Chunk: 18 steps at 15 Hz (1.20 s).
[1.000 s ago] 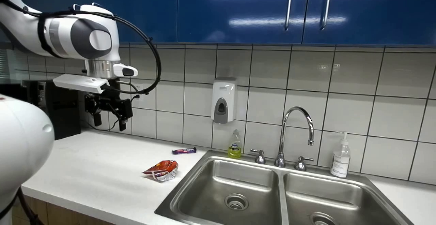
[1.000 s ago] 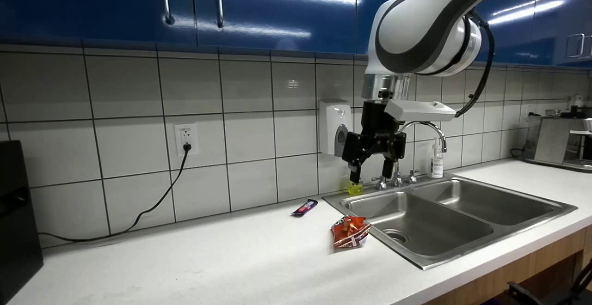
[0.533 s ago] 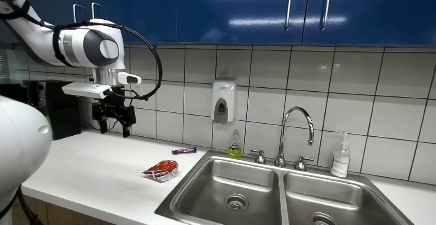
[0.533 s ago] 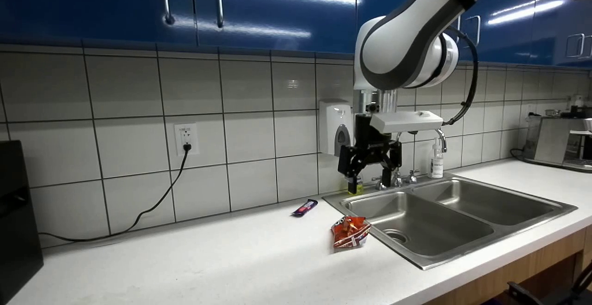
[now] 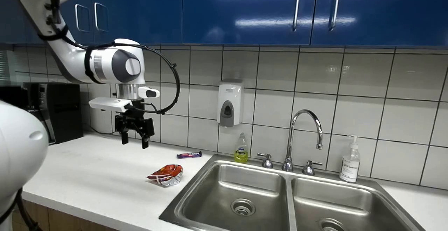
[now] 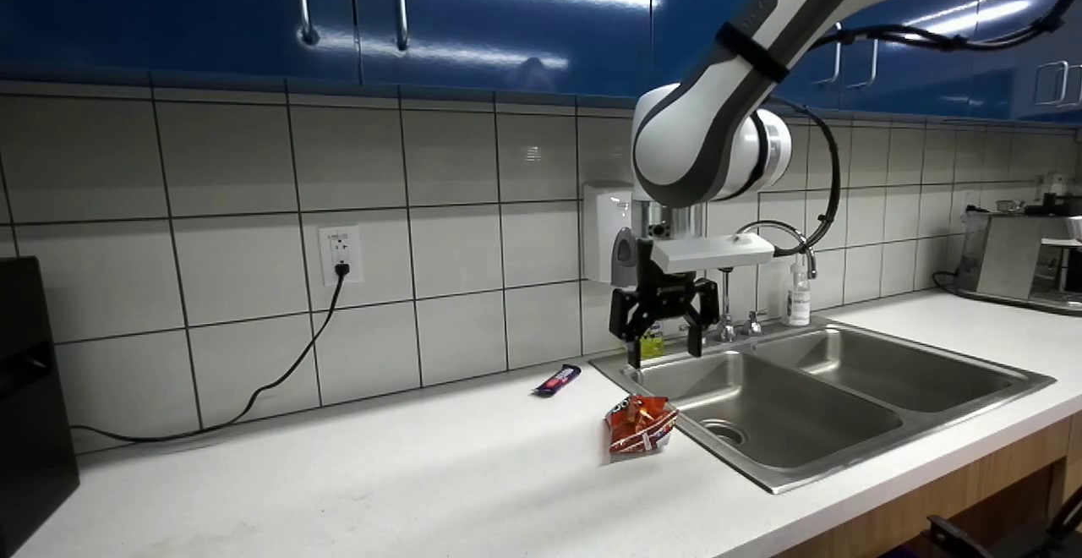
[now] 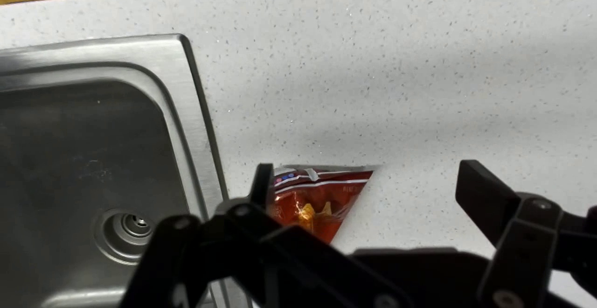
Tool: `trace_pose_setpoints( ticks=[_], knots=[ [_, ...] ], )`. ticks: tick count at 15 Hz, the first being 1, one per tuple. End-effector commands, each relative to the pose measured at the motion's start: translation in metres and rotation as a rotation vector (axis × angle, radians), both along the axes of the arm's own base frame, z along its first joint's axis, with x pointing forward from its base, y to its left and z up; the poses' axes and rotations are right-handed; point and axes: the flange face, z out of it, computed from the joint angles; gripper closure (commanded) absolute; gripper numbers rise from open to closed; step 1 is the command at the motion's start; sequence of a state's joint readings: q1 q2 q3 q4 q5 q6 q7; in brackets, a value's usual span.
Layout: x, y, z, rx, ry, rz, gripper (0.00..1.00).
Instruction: Put the red packet in the sink on the left.
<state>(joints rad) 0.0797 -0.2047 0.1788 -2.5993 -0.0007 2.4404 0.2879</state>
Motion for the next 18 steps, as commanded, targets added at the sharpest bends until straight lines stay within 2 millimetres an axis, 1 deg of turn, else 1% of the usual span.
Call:
trace_pose_setpoints(
  ticks=[1,8,13,18],
  knots=[
    [0.035,-0.004,-0.02,-0.024,0.001,-0.03,0.0],
    [0.085,-0.019,-0.067,-0.021,0.016,-0.069,0.0],
    [0.111,-0.031,-0.096,-0.013,0.024,-0.101,0.0],
    [0.132,-0.041,-0.11,-0.014,0.025,-0.119,0.0]
  ],
)
